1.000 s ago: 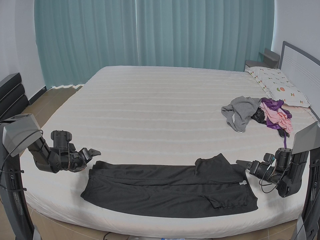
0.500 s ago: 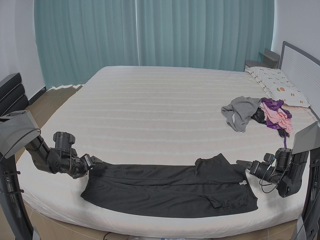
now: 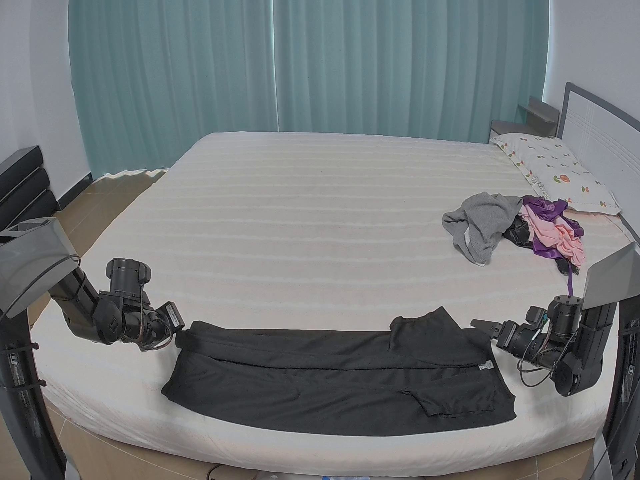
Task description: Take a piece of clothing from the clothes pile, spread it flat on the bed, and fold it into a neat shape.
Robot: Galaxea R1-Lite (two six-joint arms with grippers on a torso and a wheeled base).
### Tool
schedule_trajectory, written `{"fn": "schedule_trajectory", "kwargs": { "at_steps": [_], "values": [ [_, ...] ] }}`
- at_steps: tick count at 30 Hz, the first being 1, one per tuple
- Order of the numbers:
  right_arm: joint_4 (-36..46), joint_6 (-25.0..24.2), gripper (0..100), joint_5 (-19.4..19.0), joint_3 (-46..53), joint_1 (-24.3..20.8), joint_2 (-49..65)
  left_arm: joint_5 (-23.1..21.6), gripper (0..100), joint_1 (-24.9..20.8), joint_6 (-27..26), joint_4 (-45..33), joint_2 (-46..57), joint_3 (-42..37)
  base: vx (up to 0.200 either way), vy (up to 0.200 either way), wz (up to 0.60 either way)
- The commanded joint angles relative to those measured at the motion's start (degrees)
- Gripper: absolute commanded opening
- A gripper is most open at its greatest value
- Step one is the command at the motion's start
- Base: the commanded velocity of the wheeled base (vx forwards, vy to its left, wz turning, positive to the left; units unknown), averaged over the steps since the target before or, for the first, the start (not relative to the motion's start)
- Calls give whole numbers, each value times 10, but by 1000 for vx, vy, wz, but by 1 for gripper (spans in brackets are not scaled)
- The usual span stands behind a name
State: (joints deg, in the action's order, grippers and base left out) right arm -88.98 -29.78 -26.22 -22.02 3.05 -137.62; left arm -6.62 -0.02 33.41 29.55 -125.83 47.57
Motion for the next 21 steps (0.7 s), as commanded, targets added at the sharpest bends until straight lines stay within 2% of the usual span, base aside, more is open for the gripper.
{"fn": "schedule_trajectory", "kwargs": {
  "at_steps": [1, 5, 9, 10, 12, 14, 15, 16, 21],
  "values": [
    [-5, -7, 100, 26, 3, -24, 9, 1, 0, 0, 2, 1, 23, 1, 0, 0, 0],
    [16, -30, 100, 45, 11, -52, 43, -2, 0, 0, 4, 2, 36, -2, 0, 0, 0],
    [64, -34, 100, 60, -1, -62, 68, -4, 0, -1, 4, 2, 38, -4, 0, 0, 0],
    [123, -34, 100, 72, -40, -72, 86, -6, 0, -1, 5, 2, 37, -2, 0, 0, 0],
    [186, -34, 100, 93, -66, -80, 103, -6, 0, -1, 6, 2, 36, 1, 0, 0, 0],
    [210, -34, 100, 104, -73, -81, 111, -6, 0, 0, 7, 2, 37, 1, 0, 0, 0],
    [260, -35, 100, 127, -89, -88, 130, -6, 0, 1, 7, 2, 40, 1, 0, 0, 0],
    [281, -40, 100, 134, -90, -89, 142, -6, 0, 1, 7, 2, 44, 1, 0, 0, 0],
    [319, -111, 100, 159, -72, -104, 154, -7, 0, 0, 7, 2, 47, -1, 0, 0, 0]
  ]
}}
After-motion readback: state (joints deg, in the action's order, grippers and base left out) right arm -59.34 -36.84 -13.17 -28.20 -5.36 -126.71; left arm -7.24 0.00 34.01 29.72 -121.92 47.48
